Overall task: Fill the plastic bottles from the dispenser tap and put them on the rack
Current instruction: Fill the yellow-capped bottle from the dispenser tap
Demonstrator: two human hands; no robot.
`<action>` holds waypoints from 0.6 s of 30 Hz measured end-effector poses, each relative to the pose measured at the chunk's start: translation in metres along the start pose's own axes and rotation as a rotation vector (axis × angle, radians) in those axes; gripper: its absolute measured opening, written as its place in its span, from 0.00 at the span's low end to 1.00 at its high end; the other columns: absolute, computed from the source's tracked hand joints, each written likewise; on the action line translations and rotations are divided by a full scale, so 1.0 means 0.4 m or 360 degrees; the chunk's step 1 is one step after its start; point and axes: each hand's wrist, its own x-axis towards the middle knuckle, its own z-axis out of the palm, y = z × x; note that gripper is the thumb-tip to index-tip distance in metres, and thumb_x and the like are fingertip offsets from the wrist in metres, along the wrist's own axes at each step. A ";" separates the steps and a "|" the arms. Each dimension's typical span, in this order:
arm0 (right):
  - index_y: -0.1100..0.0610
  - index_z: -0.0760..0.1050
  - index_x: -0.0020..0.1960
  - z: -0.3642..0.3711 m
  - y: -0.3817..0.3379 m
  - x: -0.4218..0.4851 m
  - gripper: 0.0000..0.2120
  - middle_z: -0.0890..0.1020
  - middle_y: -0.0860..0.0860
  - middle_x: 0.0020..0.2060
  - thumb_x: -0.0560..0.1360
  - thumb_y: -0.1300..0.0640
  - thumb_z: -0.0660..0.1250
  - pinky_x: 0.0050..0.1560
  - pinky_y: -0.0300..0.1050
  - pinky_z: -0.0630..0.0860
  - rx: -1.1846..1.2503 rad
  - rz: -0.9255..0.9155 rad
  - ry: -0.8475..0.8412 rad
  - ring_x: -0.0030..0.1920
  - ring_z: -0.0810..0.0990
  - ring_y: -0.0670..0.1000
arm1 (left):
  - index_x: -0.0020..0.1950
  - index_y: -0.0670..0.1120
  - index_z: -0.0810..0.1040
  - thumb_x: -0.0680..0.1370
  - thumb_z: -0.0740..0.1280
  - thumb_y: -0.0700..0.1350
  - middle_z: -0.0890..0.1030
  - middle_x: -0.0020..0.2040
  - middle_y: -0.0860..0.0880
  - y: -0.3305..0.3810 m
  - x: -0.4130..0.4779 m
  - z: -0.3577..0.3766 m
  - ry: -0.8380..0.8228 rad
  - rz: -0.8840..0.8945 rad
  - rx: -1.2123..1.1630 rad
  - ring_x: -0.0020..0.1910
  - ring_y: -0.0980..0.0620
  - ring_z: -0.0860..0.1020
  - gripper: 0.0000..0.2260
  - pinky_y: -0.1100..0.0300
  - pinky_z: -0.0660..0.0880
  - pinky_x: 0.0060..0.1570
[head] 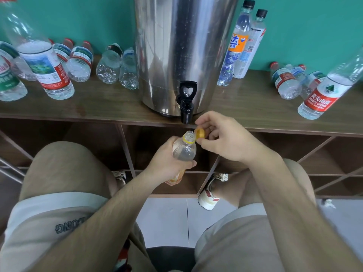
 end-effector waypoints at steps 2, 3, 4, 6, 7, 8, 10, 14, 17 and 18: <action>0.52 0.76 0.60 0.011 -0.021 -0.013 0.16 0.82 0.49 0.50 0.76 0.61 0.77 0.49 0.37 0.78 -0.0018 -0.0048 0.0015 0.44 0.78 0.45 | 0.57 0.58 0.76 0.66 0.84 0.48 0.83 0.49 0.57 0.003 -0.006 0.000 -0.0015 0.0018 0.0027 0.47 0.63 0.81 0.25 0.63 0.75 0.45; 0.54 0.77 0.61 0.016 -0.028 -0.019 0.15 0.82 0.49 0.50 0.77 0.61 0.76 0.51 0.39 0.78 -0.0073 -0.0071 0.0015 0.46 0.79 0.45 | 0.56 0.58 0.76 0.66 0.84 0.48 0.83 0.49 0.57 0.003 -0.008 -0.001 -0.0014 0.0025 0.0031 0.46 0.61 0.82 0.25 0.63 0.75 0.45; 0.56 0.79 0.63 0.019 -0.034 -0.028 0.15 0.82 0.48 0.51 0.77 0.60 0.76 0.53 0.39 0.77 -0.0151 -0.0096 0.0013 0.47 0.78 0.45 | 0.56 0.58 0.76 0.66 0.84 0.48 0.83 0.49 0.56 0.002 -0.010 -0.002 -0.0014 0.0032 0.0038 0.46 0.59 0.82 0.25 0.63 0.75 0.45; 0.57 0.80 0.64 0.022 -0.040 -0.041 0.15 0.82 0.49 0.55 0.78 0.61 0.74 0.56 0.39 0.76 -0.0273 -0.0145 -0.0011 0.49 0.78 0.45 | 0.55 0.59 0.75 0.65 0.84 0.48 0.83 0.49 0.57 0.002 -0.015 -0.003 -0.0032 0.0038 0.0065 0.47 0.58 0.82 0.25 0.63 0.74 0.44; 0.57 0.81 0.65 0.020 -0.043 -0.047 0.15 0.83 0.50 0.58 0.79 0.63 0.73 0.58 0.41 0.77 -0.0296 -0.0165 -0.0025 0.51 0.79 0.47 | 0.55 0.59 0.75 0.65 0.84 0.48 0.82 0.49 0.57 0.002 -0.018 -0.003 -0.0052 0.0040 0.0085 0.48 0.58 0.82 0.25 0.63 0.74 0.44; 0.58 0.81 0.65 0.017 -0.045 -0.052 0.15 0.83 0.51 0.60 0.79 0.65 0.72 0.60 0.42 0.76 -0.0325 -0.0190 -0.0049 0.53 0.80 0.48 | 0.55 0.59 0.75 0.65 0.84 0.47 0.82 0.50 0.56 0.002 -0.020 -0.001 -0.0071 0.0042 0.0098 0.48 0.57 0.82 0.25 0.63 0.74 0.45; 0.58 0.81 0.67 0.013 -0.053 -0.058 0.17 0.83 0.52 0.63 0.79 0.68 0.70 0.67 0.45 0.73 -0.0456 -0.0229 -0.0115 0.63 0.79 0.52 | 0.56 0.58 0.75 0.66 0.84 0.45 0.82 0.50 0.55 0.001 -0.022 0.003 -0.0104 0.0043 0.0098 0.50 0.54 0.82 0.25 0.60 0.75 0.47; 0.57 0.80 0.69 -0.002 -0.068 -0.049 0.16 0.82 0.52 0.64 0.81 0.63 0.69 0.70 0.43 0.68 -0.0709 -0.0190 -0.0296 0.68 0.75 0.52 | 0.56 0.56 0.75 0.66 0.83 0.46 0.82 0.50 0.55 0.011 -0.031 0.005 -0.0149 0.0032 0.0128 0.49 0.54 0.82 0.25 0.60 0.74 0.46; 0.56 0.80 0.52 -0.003 -0.082 -0.044 0.16 0.78 0.49 0.45 0.85 0.44 0.61 0.50 0.50 0.73 -0.1057 -0.0057 -0.0302 0.52 0.77 0.54 | 0.55 0.57 0.76 0.66 0.82 0.46 0.83 0.47 0.57 0.021 -0.040 0.004 -0.0197 0.0078 0.0165 0.47 0.62 0.81 0.24 0.64 0.73 0.43; 0.54 0.76 0.42 0.002 -0.085 -0.047 0.23 0.75 0.48 0.39 0.85 0.40 0.56 0.41 0.50 0.69 -0.1206 -0.0001 -0.0250 0.46 0.75 0.55 | 0.56 0.57 0.76 0.66 0.82 0.46 0.82 0.47 0.59 0.026 -0.043 0.004 -0.0222 0.0099 0.0177 0.47 0.63 0.81 0.24 0.65 0.73 0.42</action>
